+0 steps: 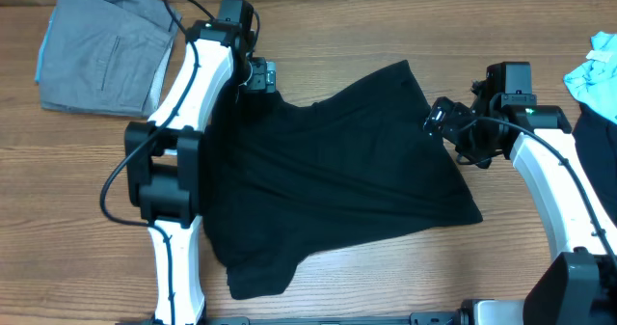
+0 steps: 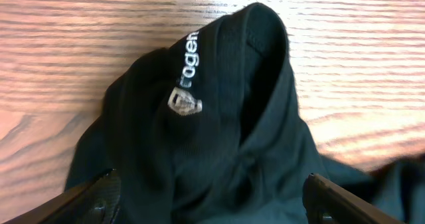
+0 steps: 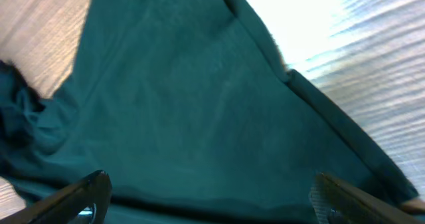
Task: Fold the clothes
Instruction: 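Grasp the shirt's collar with the left gripper and shoulder with the right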
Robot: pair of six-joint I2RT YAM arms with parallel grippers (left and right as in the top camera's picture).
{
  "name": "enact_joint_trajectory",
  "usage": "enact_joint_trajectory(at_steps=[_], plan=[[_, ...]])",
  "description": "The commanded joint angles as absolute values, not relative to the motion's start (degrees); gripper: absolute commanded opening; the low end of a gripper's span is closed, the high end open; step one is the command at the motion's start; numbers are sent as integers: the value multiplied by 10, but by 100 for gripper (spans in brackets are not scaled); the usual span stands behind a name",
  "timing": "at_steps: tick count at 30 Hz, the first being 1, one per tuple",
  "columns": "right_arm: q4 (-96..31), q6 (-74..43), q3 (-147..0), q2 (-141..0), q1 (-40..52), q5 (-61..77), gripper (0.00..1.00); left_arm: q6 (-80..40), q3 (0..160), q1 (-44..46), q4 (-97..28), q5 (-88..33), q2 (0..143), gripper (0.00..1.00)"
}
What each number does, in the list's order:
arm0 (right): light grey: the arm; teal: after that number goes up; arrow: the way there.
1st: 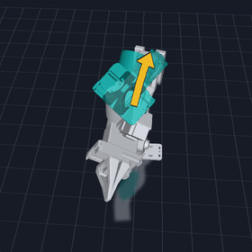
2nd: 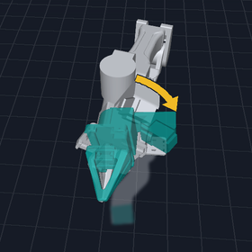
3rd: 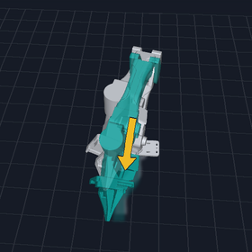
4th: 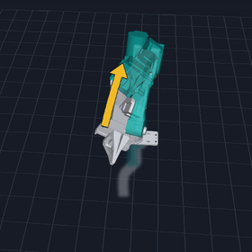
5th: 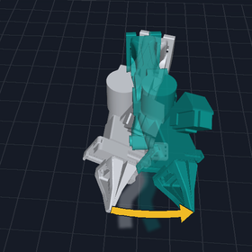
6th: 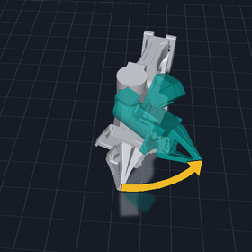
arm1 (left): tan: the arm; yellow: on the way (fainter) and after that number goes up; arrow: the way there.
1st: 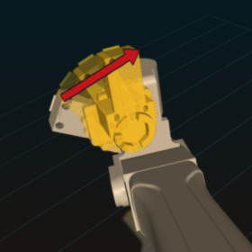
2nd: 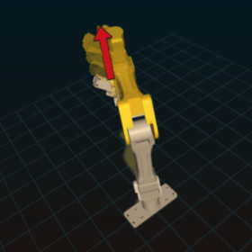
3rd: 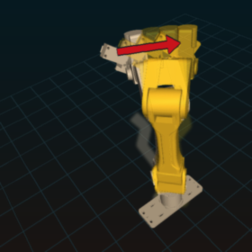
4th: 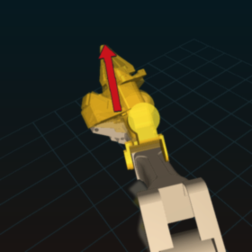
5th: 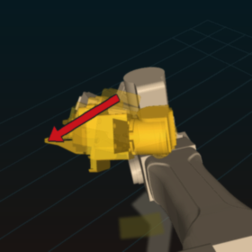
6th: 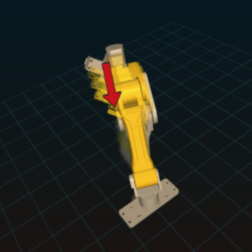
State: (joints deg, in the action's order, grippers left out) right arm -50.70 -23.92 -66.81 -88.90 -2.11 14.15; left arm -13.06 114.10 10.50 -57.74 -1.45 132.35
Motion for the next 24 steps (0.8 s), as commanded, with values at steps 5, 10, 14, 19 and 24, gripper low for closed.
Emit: enact_joint_trajectory(at_steps=[5,10,14,19,24], plan=[[-511,-235,-683,-891,-18,120,100,-102,1167,104,-555,-11,1353,66],[-508,-235,-683,-892,-18,119,100,-103,1167,104,-542,-11,1353,57],[-508,-235,-683,-892,-18,110,100,-100,1167,105,-536,-11,1357,46],[-508,-235,-683,-893,-18,110,100,-89,1167,105,-537,-11,1359,47],[-508,-235,-682,-897,-18,106,100,-81,1169,105,-535,15,1359,68]])
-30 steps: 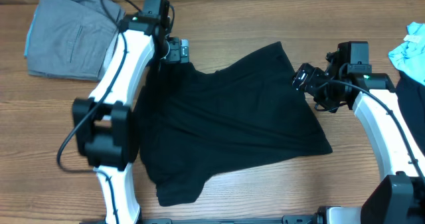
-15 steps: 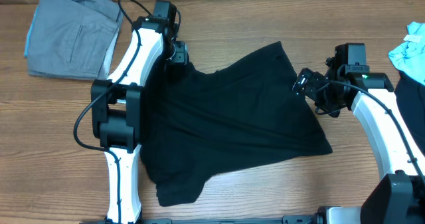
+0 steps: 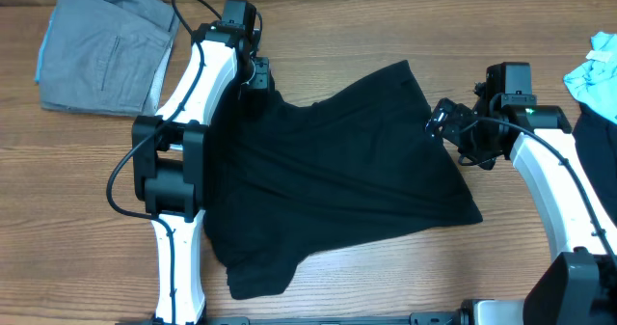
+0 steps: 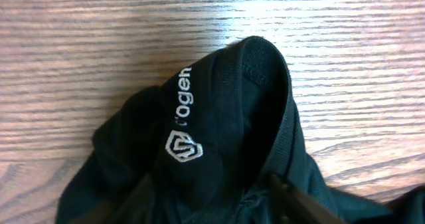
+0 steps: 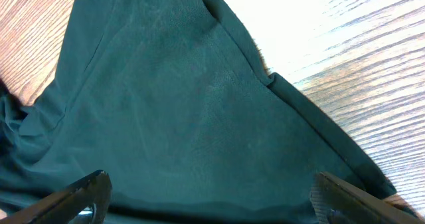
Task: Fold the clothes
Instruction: 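Grasp the shirt's collar with the left gripper and shoulder with the right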
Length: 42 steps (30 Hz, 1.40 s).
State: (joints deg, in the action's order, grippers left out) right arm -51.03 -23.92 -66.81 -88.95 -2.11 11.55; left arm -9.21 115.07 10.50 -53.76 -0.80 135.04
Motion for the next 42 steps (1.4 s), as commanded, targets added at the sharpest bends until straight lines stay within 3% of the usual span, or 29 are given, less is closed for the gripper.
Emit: enact_joint_trajectory(at_steps=[1,6,15,27,35,42], plan=[[-508,-235,-682,-897,-18,102,100,-81,1171,105,-535,20,1359,68],[-507,-235,-682,-898,-18,94,100,-78,1193,108,-543,13,1359,66],[-503,-235,-682,-898,-18,95,100,-76,1194,114,-550,-1,1370,52],[-503,-235,-682,-898,-18,94,100,-64,1194,112,-559,-14,1394,49],[-502,-235,-682,-898,-18,94,100,-63,1203,112,-555,7,1394,7],[-488,-236,-682,-898,-18,85,100,-64,1295,112,-583,15,1393,4]])
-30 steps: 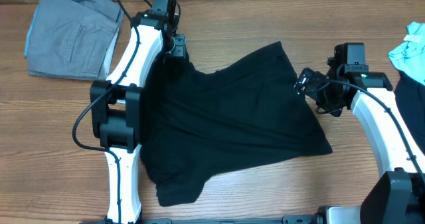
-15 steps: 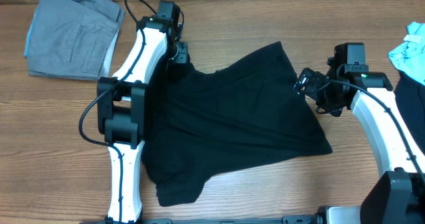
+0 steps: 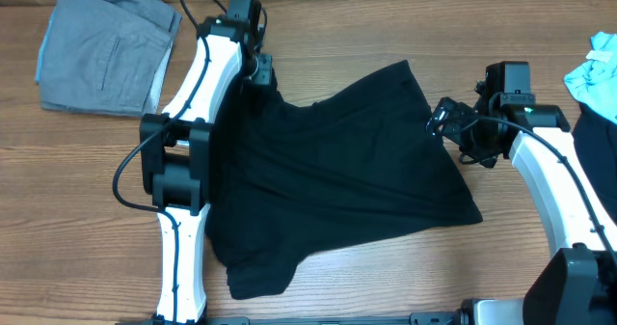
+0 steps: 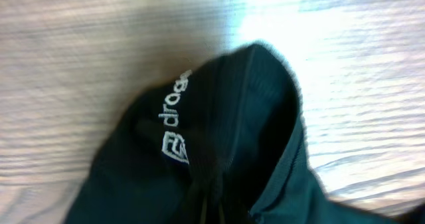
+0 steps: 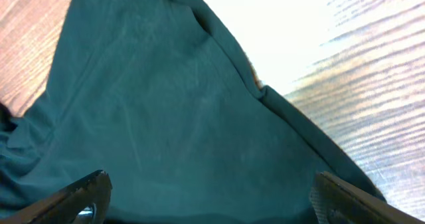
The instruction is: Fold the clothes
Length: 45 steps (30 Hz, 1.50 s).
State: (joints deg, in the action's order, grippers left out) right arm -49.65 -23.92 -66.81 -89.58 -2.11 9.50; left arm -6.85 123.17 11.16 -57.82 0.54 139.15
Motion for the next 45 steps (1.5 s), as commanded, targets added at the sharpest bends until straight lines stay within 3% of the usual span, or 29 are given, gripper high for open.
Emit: enact_joint_trajectory(at_steps=[1,14,15,17,18,19,20,30,40,45], plan=[[-485,-236,-682,-898,-18,86,100,-64,1305,112,-584,15,1393,4],[-473,-240,-682,-898,-18,86,100,-69,1320,98,-490,110,1394,5],[-468,-239,-682,-898,-18,86,100,-69,1320,96,-489,127,1394,11],[-455,-240,-682,-898,-18,86,100,-68,1320,88,-489,147,1394,34],[-448,-239,-682,-898,-18,88,100,-68,1320,84,-490,152,1394,40],[-434,-239,-682,-898,-18,91,100,-68,1320,74,-497,156,1394,78],[-426,-239,-682,-898,-18,92,100,-69,1320,70,-502,153,1394,100],[-319,-243,-735,-930,-18,166,95,-73,1321,64,-630,120,1390,100],[-552,-160,-1080,-1193,0,125,95,-73,1321,63,-679,73,1390,100],[-584,-147,-1158,-1280,21,88,94,-73,1320,63,-681,59,1390,100]])
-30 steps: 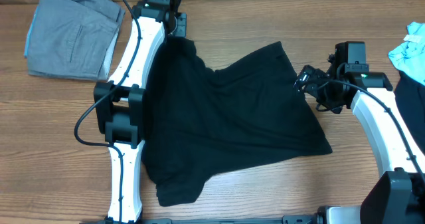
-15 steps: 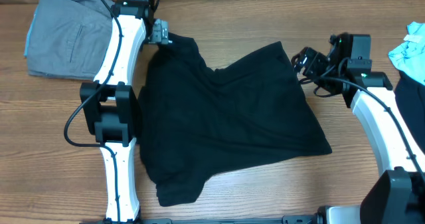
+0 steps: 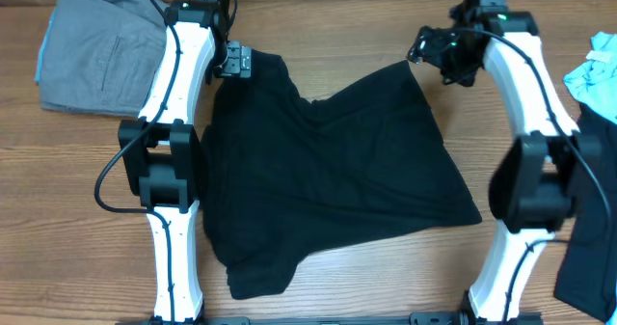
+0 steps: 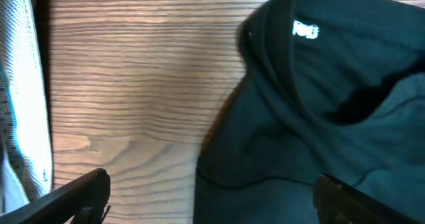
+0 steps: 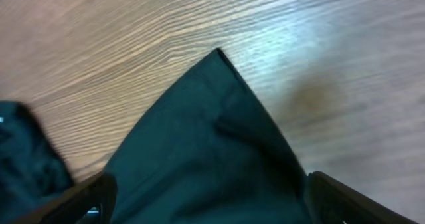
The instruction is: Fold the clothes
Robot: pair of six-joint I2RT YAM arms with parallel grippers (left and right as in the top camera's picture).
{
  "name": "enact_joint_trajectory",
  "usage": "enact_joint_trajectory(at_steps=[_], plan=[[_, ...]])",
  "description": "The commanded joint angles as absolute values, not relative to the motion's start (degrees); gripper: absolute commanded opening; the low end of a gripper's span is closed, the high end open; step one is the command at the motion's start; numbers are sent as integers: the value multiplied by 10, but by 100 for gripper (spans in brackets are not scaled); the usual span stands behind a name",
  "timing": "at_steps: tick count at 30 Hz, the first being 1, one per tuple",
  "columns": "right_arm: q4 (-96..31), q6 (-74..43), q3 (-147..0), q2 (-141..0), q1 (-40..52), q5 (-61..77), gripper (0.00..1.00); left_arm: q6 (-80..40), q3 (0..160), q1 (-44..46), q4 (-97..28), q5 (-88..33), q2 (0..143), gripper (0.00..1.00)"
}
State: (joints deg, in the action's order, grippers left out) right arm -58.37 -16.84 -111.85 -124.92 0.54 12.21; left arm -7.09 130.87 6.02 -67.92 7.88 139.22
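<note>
A black garment (image 3: 337, 171) lies spread on the wooden table (image 3: 77, 190). Its waistband end with a white logo (image 4: 305, 30) lies at the top left. My left gripper (image 3: 234, 61) hovers open over that end; in the left wrist view its fingers (image 4: 86, 191) straddle the garment's edge and bare wood, holding nothing. My right gripper (image 3: 429, 50) hangs open above the garment's top right corner (image 5: 219, 51). The cloth runs under the gap between its fingers (image 5: 345, 197), and nothing is held.
Folded grey trousers (image 3: 101, 45) lie at the far left, close to my left arm. A light blue cloth (image 3: 593, 69) sits at the right edge, with a dark garment (image 3: 588, 219) below it.
My left gripper was shut on the logo end; now it is open and further up and left, and that end lies further out. My right gripper has moved from the garment's right side to its top corner.
My left gripper stood open over the bunched logo end, then its jaws were nearer together there, then shut on it. The end now lies further up and left, released. My right gripper stayed open at the right edge, and now hangs over the top right corner.
</note>
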Motion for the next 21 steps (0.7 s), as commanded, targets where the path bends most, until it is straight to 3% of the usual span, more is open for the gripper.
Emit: enact_joint_trajectory(at_steps=[1,14,21], plan=[[-578,-143,-1159,-1291,28,76,93,-73,1320,64,-683,58,1390,100],[-559,-122,-1159,-1345,84,-13,79,-73,1320,64,-701,58,1390,100],[-557,-124,-1159,-1367,84,-12,79,-73,1320,64,-703,58,1390,100]])
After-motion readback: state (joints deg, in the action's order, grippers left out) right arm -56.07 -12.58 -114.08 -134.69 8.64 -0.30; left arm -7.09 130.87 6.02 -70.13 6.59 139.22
